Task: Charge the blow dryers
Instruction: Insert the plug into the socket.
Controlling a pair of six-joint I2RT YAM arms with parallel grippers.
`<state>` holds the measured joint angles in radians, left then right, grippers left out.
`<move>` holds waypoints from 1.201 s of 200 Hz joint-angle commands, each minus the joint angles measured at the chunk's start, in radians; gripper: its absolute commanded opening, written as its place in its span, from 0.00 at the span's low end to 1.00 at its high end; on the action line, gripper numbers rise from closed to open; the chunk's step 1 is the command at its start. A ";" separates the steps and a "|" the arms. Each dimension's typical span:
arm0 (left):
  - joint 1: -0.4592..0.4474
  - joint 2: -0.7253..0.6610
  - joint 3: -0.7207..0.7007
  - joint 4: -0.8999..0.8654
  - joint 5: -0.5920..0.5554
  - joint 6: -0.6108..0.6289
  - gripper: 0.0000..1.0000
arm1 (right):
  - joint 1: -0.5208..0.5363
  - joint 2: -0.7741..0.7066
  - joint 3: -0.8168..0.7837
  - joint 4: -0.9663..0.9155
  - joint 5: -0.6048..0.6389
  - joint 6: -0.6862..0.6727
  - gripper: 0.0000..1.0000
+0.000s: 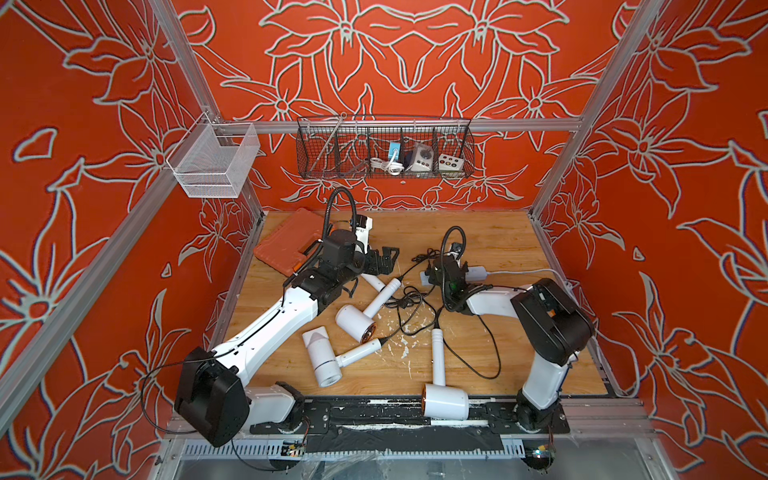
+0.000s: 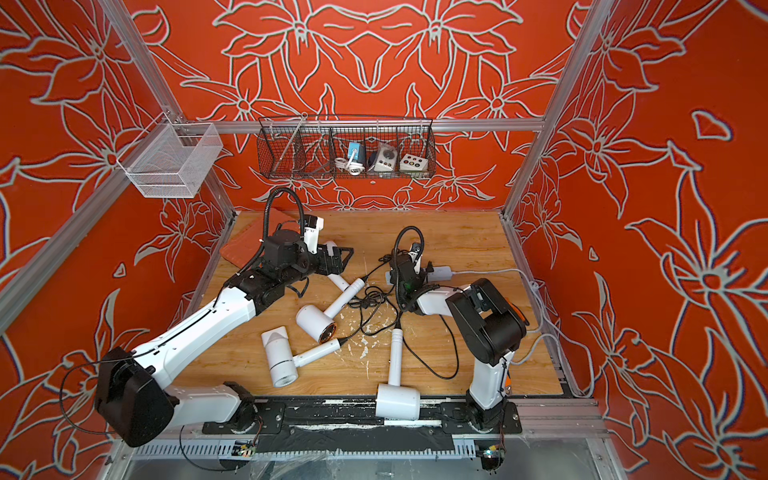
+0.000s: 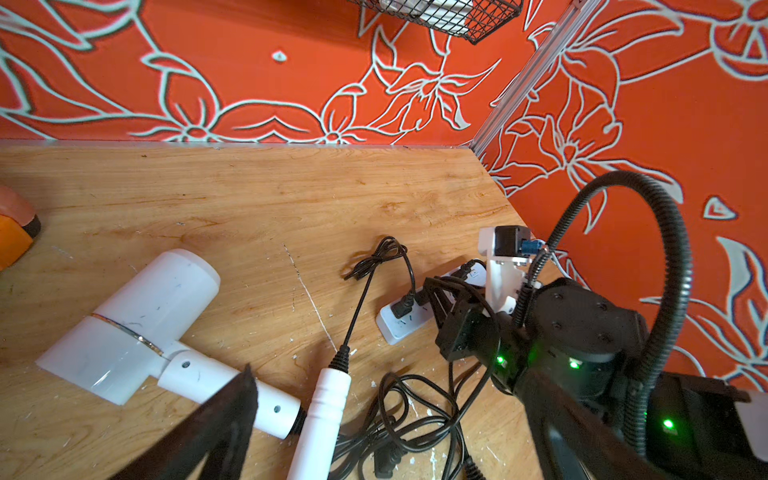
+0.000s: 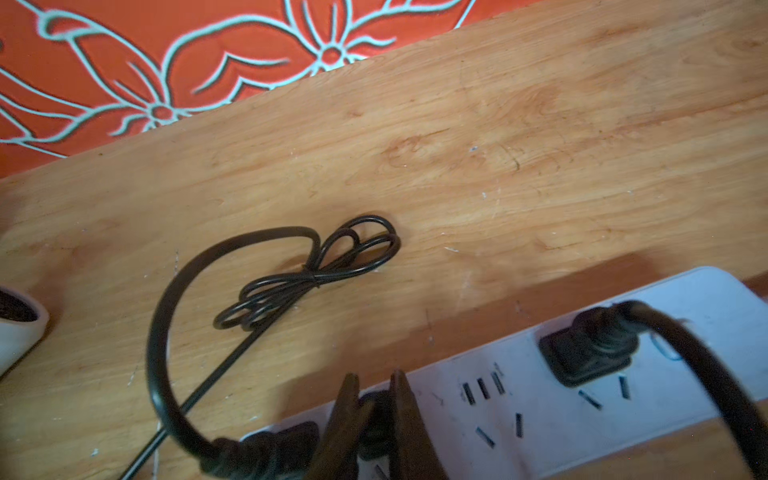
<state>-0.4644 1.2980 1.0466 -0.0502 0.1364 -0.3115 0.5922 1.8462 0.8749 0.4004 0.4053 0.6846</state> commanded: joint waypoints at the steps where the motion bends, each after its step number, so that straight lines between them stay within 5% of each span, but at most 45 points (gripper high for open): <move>1: 0.004 -0.019 -0.012 0.024 0.006 0.004 0.99 | 0.000 0.127 -0.119 -0.231 -0.308 0.137 0.00; 18: 0.005 -0.018 -0.011 0.024 0.006 0.003 0.99 | -0.038 0.132 -0.162 -0.165 -0.364 0.168 0.00; 53: 0.006 -0.017 -0.011 0.024 0.012 0.001 0.99 | -0.003 0.117 -0.061 -0.373 -0.275 0.065 0.00; 90: 0.006 -0.016 -0.014 0.024 0.012 0.000 0.99 | -0.007 0.110 -0.005 -0.468 -0.280 0.041 0.39; 109: 0.006 -0.022 -0.013 0.024 0.012 0.000 0.99 | -0.008 0.087 0.021 -0.535 -0.285 0.016 0.51; 185: 0.007 -0.036 -0.014 0.024 0.005 0.004 0.99 | -0.005 -0.288 -0.086 -0.708 -0.248 0.039 0.60; 240: 0.007 -0.041 -0.011 0.019 0.008 0.007 0.99 | -0.005 -0.484 0.002 -0.949 -0.237 -0.020 0.61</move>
<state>-0.4637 1.2865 1.0466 -0.0433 0.1364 -0.3119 0.5880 1.4128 0.8192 -0.3714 0.1619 0.6941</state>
